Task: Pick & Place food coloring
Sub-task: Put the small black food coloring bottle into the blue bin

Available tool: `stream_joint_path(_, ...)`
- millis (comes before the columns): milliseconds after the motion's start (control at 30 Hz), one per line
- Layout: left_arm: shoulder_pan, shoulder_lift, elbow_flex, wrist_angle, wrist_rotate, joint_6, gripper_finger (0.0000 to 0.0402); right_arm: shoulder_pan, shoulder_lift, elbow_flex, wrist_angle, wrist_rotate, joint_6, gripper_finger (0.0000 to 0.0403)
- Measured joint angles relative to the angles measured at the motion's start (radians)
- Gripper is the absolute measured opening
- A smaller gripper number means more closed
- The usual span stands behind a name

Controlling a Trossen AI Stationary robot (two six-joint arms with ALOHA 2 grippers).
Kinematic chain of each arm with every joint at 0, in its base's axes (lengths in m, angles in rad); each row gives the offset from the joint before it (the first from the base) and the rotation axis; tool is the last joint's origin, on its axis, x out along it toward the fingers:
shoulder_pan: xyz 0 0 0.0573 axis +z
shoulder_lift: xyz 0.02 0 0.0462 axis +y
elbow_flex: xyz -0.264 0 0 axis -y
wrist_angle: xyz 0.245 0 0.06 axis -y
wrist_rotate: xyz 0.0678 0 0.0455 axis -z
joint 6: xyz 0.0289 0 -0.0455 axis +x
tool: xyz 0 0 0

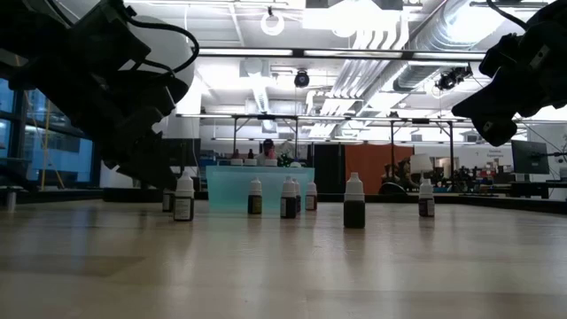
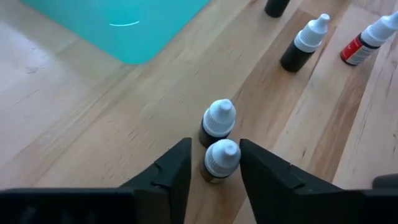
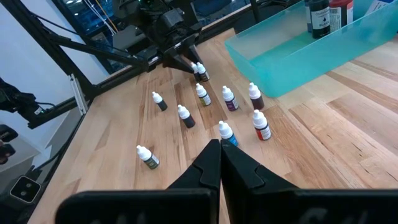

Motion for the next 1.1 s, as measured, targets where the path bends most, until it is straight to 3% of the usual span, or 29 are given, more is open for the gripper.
stream_joint_path(367, 0.000, -0.001, 0.002, -0.011, 0.019, 0.000, 0.0053, 0.000, 0.000, 0.000, 0.000, 0.000, 0.000, 0.0000)
stream_joint_path(933, 0.000, -0.010, 0.025, -0.036, 0.068, 0.012, 0.0047, 0.000, 0.000, 0.000, 0.000, 0.000, 0.001, 0.0000)
stream_joint_path(1100, 0.000, -0.017, 0.098, -0.154, 0.066, 0.049, 0.0046, 0.000, 0.000, 0.000, 0.000, 0.000, 0.001, 0.0000)
